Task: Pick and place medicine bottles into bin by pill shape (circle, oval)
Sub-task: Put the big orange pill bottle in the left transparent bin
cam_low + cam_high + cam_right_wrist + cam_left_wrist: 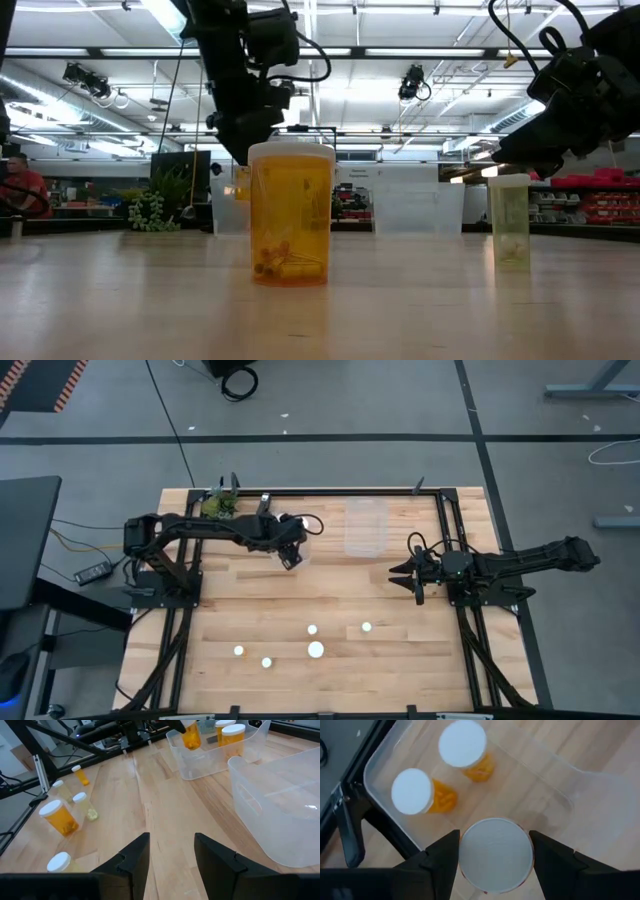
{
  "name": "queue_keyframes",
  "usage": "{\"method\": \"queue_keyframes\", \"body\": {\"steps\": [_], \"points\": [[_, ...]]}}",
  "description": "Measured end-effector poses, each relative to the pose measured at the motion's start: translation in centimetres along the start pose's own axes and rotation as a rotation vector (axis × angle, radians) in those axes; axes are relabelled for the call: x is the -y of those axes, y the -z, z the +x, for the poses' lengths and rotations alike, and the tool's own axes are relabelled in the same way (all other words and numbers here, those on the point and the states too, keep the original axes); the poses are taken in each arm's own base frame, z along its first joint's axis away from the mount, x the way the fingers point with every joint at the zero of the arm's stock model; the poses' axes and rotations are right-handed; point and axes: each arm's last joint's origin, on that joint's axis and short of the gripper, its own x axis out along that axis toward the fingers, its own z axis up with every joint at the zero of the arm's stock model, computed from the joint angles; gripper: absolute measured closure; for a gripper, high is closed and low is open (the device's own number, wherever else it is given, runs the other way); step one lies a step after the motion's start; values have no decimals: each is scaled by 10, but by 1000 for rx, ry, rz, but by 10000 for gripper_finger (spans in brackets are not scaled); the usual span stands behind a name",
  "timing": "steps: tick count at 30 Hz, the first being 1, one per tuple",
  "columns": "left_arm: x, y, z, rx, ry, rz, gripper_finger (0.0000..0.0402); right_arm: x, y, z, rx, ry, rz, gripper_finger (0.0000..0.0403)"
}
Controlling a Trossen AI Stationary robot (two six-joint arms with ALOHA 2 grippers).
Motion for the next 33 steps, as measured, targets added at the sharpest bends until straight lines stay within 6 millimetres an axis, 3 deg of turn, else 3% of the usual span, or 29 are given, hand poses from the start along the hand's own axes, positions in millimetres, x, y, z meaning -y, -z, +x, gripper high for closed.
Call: {"method": "queue_keyframes", "body": {"steps": [8,14,33], "points": [[-11,-3,5,-37,51,-214,173,0,0,0,0,0,0,242],[-10,-3,6,-43,51,-282,170,0,0,0,0,0,0,242],[1,3,33,-133,23,-264,168,0,0,0,1,0,0,242]]}}
